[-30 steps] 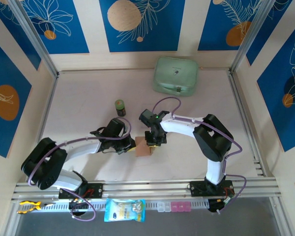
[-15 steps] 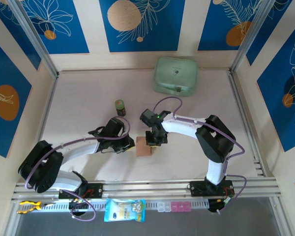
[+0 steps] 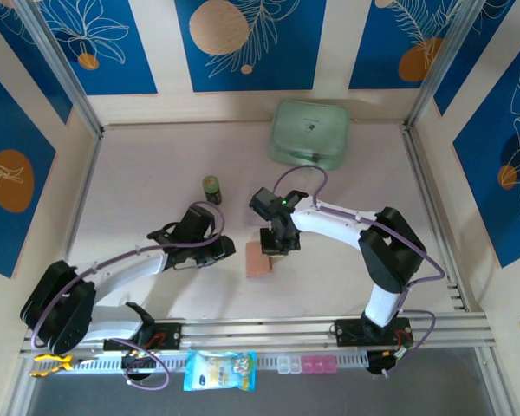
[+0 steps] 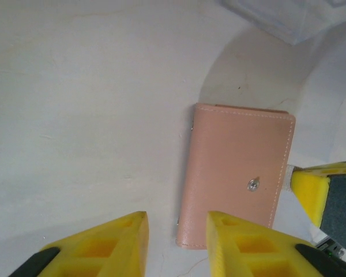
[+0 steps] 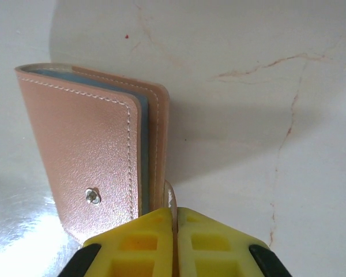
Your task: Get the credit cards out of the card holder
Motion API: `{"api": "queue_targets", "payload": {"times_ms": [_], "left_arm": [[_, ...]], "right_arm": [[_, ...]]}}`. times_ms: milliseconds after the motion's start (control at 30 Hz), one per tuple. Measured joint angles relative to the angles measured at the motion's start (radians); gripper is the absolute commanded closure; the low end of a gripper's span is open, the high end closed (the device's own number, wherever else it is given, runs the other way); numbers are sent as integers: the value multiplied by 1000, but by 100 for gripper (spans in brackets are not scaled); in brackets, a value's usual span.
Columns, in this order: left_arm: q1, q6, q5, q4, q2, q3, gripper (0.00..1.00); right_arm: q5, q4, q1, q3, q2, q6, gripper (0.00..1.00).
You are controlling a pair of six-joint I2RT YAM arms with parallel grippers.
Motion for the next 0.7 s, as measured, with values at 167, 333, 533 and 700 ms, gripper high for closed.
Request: {"api": "queue_targets", "payload": {"times_ms": [167, 333, 533, 700], "left_arm": [[14, 2, -26, -14, -55, -1, 62], [30, 21, -32, -27, -88, -6, 59], [35, 27, -28, -27, -99, -6, 58], [35, 27, -19, -26, -99, -14, 58]], "right_arm": [[3, -35, 18, 65, 0, -3, 93], [5, -61, 47, 125, 0, -2, 93], [18, -92, 87, 198, 5, -2, 93], [27, -107, 98, 213, 10, -2, 93]]}}
